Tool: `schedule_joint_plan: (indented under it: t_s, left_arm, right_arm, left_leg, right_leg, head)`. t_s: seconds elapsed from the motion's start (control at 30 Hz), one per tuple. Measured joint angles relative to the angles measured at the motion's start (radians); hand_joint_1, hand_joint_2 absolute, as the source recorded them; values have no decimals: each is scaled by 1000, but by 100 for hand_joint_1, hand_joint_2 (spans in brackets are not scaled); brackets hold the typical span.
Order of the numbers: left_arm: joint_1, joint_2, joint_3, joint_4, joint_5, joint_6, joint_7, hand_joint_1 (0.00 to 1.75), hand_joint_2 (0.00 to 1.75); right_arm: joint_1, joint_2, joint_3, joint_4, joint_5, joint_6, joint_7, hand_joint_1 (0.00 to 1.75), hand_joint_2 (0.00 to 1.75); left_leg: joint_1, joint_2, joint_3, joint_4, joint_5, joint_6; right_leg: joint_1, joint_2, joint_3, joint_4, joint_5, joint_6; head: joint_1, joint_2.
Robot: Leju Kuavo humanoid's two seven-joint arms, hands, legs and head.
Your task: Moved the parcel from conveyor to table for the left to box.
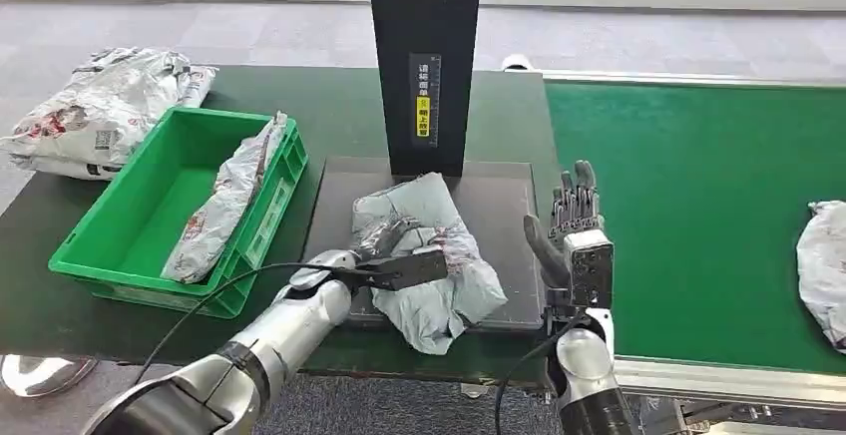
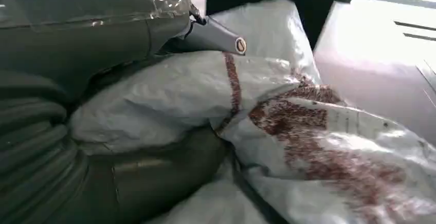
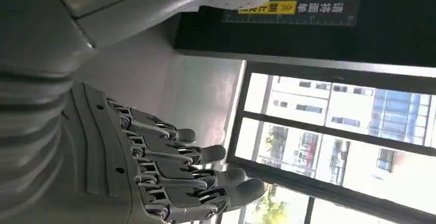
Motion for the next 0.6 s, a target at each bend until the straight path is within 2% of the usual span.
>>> schedule_joint_plan:
  t_s: [0.1, 0.23, 0.33, 0.6]
  left_arm:
    - [-4, 0, 12, -10, 13, 88, 0, 175, 175]
    - [-21, 12, 57, -79, 22, 312, -7, 175, 175]
    - [-59, 42, 107, -191, -36, 388, 47, 175, 175]
    - [-123, 143, 261, -477, -113, 437, 81, 175, 175]
  right_arm:
    - [17, 3, -11, -15, 3, -4, 2, 0, 175]
    - [51, 5, -18, -43, -1, -29, 1, 0, 175]
    - [71, 7, -34, -58, -15, -37, -7, 0, 175]
    - [94, 7, -42, -58, -29, -40, -26, 0, 175]
  left_leg:
    - [0, 0, 0, 0, 1, -1]
    - [0, 0, -3, 0, 1, -1]
    - [0, 0, -4, 0, 1, -1]
    - [1, 3, -4, 0, 1, -1]
  right_leg:
    - [0, 0, 0, 0, 0, -1]
    - [1, 1, -3, 0, 1, -1]
    - [1, 1, -5, 1, 1, -1]
    - [1, 3, -6, 1, 1, -2]
  head:
    - [0, 0]
    - [0, 0]
    - [0, 0]
    - [0, 0]
